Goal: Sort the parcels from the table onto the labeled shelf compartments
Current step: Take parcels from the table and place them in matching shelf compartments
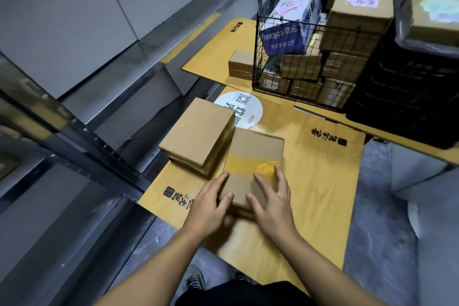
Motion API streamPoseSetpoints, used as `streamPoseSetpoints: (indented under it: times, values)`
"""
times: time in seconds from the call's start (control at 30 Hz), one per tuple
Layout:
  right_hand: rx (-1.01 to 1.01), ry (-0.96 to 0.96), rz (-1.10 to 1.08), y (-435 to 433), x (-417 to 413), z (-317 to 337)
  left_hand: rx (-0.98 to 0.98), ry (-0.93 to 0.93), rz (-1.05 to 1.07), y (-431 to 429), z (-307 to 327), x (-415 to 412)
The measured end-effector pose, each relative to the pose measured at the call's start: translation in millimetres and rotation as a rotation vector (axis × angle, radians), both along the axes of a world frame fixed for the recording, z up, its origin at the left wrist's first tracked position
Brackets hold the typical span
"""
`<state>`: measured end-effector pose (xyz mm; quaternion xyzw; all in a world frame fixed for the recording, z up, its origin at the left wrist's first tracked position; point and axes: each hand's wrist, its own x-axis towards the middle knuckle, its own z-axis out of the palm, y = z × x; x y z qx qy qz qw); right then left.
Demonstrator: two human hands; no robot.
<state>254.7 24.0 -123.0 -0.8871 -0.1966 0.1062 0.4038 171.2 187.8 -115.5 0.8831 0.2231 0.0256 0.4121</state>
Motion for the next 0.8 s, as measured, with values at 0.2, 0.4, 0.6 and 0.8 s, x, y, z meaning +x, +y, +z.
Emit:
streamPoseSetpoints:
  times: [0.2, 0.4, 0.6, 0.8]
  values:
    - [0.084, 0.127, -0.024, 0, -7, 2, -0.004, -0.161, 0.044, -1, 20, 0]
    - [0.155, 0.234, -0.028, -31, 0, -5, -0.028, -0.216, -0.047, -2, 23, -2]
    - [0.199, 0.417, -0.034, -62, 9, -13, -0.086, -0.067, -0.121, -17, 8, 4]
    - [0.452, 0.552, -0.169, -51, 7, 14, -0.104, -0.084, -0.121, -30, 3, 9]
